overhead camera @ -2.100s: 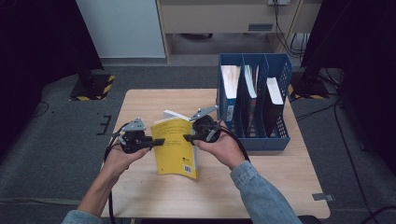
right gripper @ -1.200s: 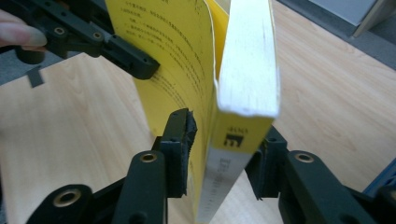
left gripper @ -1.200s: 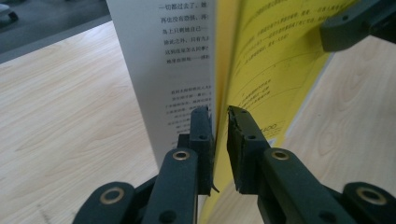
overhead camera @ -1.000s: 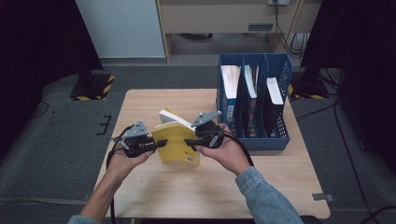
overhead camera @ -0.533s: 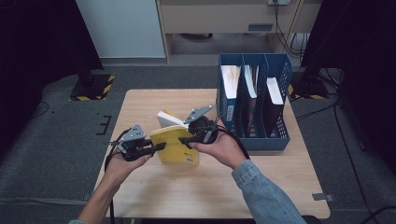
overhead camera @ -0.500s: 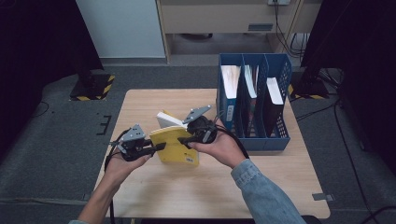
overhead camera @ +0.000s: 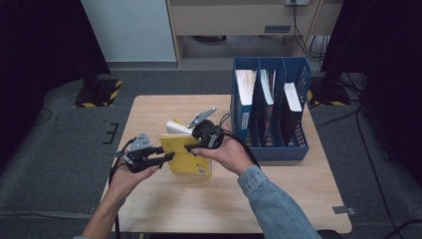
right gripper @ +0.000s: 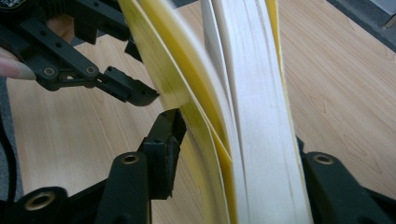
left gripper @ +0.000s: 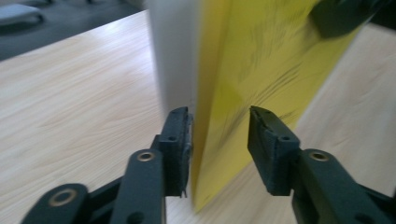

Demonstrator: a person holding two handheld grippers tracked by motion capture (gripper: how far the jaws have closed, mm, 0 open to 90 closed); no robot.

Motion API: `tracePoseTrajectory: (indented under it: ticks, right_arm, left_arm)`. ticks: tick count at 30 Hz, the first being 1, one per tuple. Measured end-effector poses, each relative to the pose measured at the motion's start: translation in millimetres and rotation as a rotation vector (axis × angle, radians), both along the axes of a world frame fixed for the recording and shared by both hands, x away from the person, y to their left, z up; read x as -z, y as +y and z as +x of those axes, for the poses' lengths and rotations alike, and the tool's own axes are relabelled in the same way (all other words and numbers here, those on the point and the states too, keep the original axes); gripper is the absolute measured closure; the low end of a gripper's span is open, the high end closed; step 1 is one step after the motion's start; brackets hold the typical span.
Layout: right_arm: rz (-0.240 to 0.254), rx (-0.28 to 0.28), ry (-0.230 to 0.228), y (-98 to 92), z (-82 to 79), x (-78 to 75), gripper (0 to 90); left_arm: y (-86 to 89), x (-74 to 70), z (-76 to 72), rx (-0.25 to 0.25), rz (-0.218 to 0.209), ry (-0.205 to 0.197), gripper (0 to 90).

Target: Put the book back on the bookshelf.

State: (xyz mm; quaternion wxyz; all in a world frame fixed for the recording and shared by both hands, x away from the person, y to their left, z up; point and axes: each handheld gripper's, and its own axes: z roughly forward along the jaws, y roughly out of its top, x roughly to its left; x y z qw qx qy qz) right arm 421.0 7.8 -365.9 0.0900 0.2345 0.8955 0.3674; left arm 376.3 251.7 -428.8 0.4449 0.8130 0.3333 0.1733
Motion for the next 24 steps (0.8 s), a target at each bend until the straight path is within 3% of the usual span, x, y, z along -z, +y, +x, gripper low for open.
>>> tracePoseTrajectory:
  ticks: [5,8,14,17,24]
  right_arm:
    - [-0.015,0.014,-0.007,2.5,1.2,1.3,63.2]
    - [-0.017,0.028,-0.004,3.1,2.4,2.3,67.2]
    - [0.003,0.043,-0.006,0.5,4.8,6.8,72.1]
    - [0.014,0.058,-0.005,-2.2,7.5,7.3,72.8]
    - [0.049,0.102,0.021,-4.4,12.2,8.0,73.5]
  left_arm:
    - [12.8,18.3,-8.4,-0.029,0.079,0.003,53.2]
    - [21.9,30.2,-11.7,-0.073,0.078,0.008,51.9]
    - [28.6,45.3,-9.7,-0.110,0.089,0.037,45.8]
    - [30.2,51.6,-7.4,-0.142,0.131,0.042,38.5]
    - [41.7,70.4,-4.2,-0.209,0.166,0.123,18.9]
